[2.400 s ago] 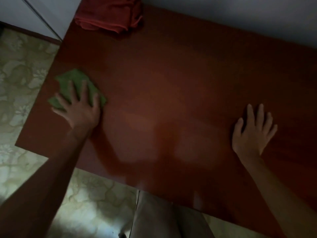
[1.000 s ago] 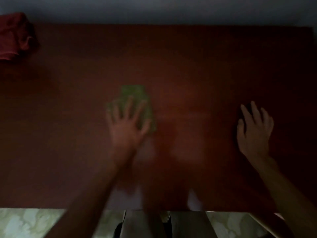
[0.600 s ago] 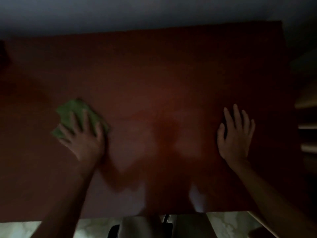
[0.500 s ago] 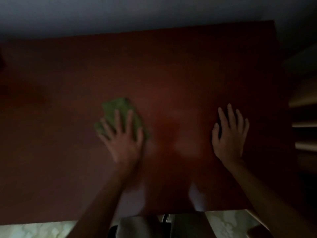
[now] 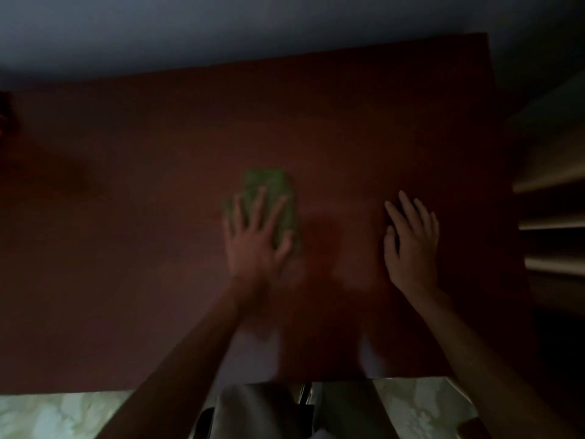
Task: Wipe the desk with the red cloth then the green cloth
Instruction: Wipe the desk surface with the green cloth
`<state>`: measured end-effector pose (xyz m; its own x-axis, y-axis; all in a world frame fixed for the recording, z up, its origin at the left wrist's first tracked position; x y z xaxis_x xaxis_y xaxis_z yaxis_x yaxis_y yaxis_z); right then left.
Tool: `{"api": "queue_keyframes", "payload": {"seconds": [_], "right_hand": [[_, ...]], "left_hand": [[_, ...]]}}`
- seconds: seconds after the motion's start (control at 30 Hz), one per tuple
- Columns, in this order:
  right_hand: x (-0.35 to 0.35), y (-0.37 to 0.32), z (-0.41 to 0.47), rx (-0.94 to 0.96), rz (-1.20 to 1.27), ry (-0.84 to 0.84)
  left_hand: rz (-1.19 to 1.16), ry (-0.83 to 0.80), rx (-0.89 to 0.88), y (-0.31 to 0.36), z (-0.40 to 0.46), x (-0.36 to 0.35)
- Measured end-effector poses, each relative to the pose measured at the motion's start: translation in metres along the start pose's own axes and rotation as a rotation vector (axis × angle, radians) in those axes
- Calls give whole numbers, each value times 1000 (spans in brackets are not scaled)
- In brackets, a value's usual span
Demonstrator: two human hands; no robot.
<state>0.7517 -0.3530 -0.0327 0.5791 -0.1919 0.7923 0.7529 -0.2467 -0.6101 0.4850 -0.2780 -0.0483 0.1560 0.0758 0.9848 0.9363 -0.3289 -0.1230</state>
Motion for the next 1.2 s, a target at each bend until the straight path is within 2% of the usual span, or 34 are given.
{"api": "queue_keyframes", "payload": {"seconds": [0.07,0.13,0.2,0.27,0.33,0.4,0.57,0.63,0.7,0.77,0.87,1.0,1.1,1.2], "right_hand": [[16,18,-4,3,5,16],[38,49,-11,-94,-33,89],[61,81,-22,-219,-77,177],[78,106,-35,-318,-93,201],[81,114,-43,-337,-87,185],[82,117,-48,-333,-68,180],[86,117,-48,-335,39,249],[90,120,-49,-319,115,278],[92,122,-51,-300,120,290],[90,120,-53,-283,89,287],[92,120,-51,-320,120,270],[104,126,-56,-342,286,195],[118,145,-74,-586,518,156],[122,163,-104,-825,715,167]], "left_hand": [[-6,-48,181,-47,9,-5],[-38,-103,336,-70,16,-6],[-67,-121,432,-64,25,-5],[-80,-119,440,-33,32,-2],[-50,-85,319,15,34,5],[-6,-51,94,90,26,15],[-4,13,-647,276,-32,41],[-18,36,-775,296,-36,42],[-34,81,-814,284,-23,40],[-21,99,-734,253,9,36],[29,96,-455,193,81,39],[37,-41,-111,127,162,45],[61,-53,-55,131,187,57],[18,-40,-35,185,173,62]]}}
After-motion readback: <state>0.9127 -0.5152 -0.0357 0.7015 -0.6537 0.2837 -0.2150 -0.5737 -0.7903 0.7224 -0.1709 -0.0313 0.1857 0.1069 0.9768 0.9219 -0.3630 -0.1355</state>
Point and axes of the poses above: each hand's wrist, its own z-axis towards the middle knuckle, its own x-axis out of the back of the hand, y = z × x, the point moved 5 cm from there along z, towards the middle knuckle, and after that the axes turned 14 degrees about z, right-handed, at the moved point
